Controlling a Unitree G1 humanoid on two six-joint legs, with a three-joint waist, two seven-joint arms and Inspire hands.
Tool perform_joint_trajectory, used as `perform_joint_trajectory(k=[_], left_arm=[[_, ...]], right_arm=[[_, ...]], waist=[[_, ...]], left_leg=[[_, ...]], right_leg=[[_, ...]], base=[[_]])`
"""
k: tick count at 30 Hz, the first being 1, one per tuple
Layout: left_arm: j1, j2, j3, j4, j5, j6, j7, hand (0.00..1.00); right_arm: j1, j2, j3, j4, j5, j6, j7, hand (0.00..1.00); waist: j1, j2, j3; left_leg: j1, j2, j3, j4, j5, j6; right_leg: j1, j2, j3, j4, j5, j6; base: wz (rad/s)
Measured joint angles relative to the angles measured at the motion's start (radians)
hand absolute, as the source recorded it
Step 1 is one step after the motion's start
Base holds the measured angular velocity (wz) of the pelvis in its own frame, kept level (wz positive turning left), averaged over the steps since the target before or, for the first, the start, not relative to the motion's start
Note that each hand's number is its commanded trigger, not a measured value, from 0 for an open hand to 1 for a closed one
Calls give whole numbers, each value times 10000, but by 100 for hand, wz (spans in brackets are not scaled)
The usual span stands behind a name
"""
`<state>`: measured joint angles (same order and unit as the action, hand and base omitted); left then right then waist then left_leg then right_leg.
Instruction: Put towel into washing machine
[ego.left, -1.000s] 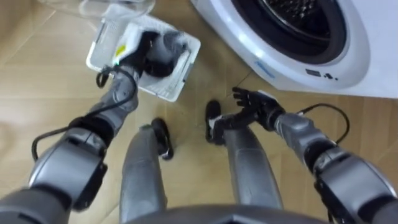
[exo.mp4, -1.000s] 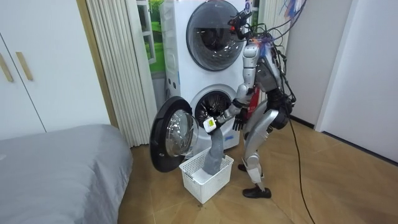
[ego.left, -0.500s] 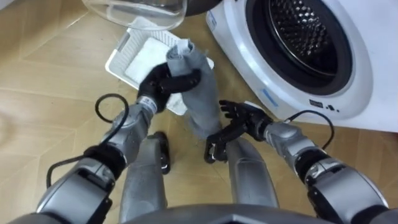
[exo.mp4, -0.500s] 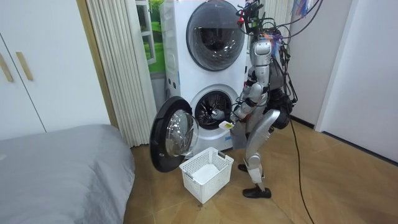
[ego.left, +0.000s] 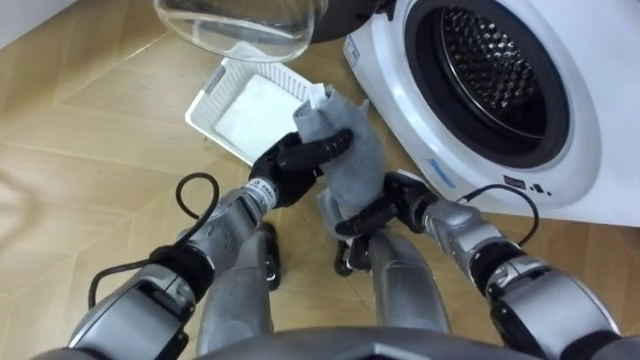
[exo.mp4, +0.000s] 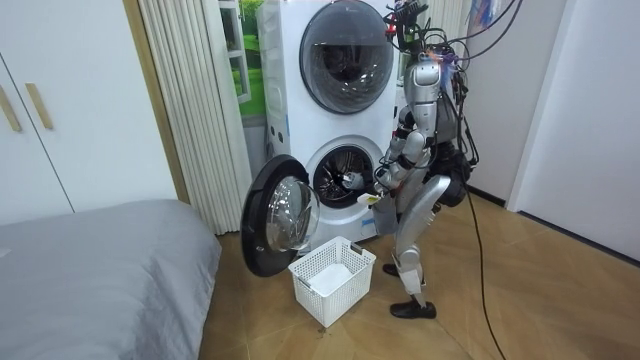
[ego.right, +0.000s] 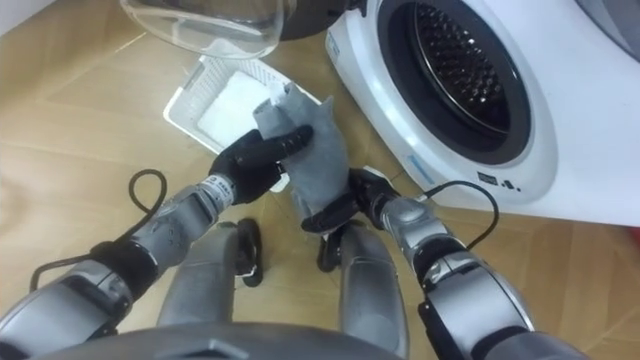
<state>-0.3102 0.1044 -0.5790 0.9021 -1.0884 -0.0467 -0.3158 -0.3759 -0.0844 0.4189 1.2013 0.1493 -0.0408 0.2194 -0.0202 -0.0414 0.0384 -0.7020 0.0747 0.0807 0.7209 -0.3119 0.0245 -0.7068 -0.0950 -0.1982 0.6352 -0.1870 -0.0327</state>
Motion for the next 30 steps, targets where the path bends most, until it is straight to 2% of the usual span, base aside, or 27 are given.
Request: perform_joint_trajectory(k=[2,3,7,9,15,17,25,27,30], left_arm=[[52,-4,-37,-2,-107,44,-26,100],[61,-9,-43,-2,-132,55,-26,100],[60,-58,-102,-4,-409,157,-22,100],[57,-60,-87,-3,-658,170,-20,100],[58,-116,84,-4,-1418,136,-16,100],[58,-152,189,-5,-1675,109,-14,100],[60,-160,258,-9,-2313,-10,8,100],[68,-159,263,-9,-2477,-19,10,0],[120,-163,279,-9,-2889,-23,13,0]], right_arm=[[78,0,-53,-6,-7,3,-61,0],[91,3,-56,-13,-5,5,-72,100],[279,-6,-92,-382,2,199,-191,100],[276,-8,-96,-408,-16,176,-237,100],[244,-10,-98,-520,-451,112,-377,100],[248,0,-90,-542,-461,105,-498,100],[334,12,-97,-792,-387,70,-873,100],[332,17,-124,-789,-368,61,-944,100],[329,21,-202,-777,-44,55,-1009,100]], waist=[[4,38,-21],[5,45,-25],[-5,147,-79],[-6,189,-101],[-14,193,-103],[3,191,-102],[-28,181,-87],[-26,162,-73],[-16,122,-46]], left_leg=[[9,3,1,-56,17,-23],[9,7,1,-79,28,-28],[9,19,0,-191,60,-39],[10,44,4,-214,62,-45],[21,82,1,-288,85,-89],[21,167,21,-287,84,-91],[21,169,16,-306,84,-95],[21,172,16,-318,85,-96],[31,168,10,-378,92,-108]], right_leg=[[-1,4,-22,-44,10,-18],[0,3,-46,-73,19,-31],[-10,19,-73,-159,30,-55],[-10,77,-36,-202,32,-56],[-5,94,-34,-260,34,-76],[7,87,-36,-280,39,-83],[10,89,-29,-287,37,-88],[19,96,-31,-308,37,-88],[31,96,-34,-365,37,-88]], base=[[0],[0],[0],[0],[0],[0],[0],[0],[0]])
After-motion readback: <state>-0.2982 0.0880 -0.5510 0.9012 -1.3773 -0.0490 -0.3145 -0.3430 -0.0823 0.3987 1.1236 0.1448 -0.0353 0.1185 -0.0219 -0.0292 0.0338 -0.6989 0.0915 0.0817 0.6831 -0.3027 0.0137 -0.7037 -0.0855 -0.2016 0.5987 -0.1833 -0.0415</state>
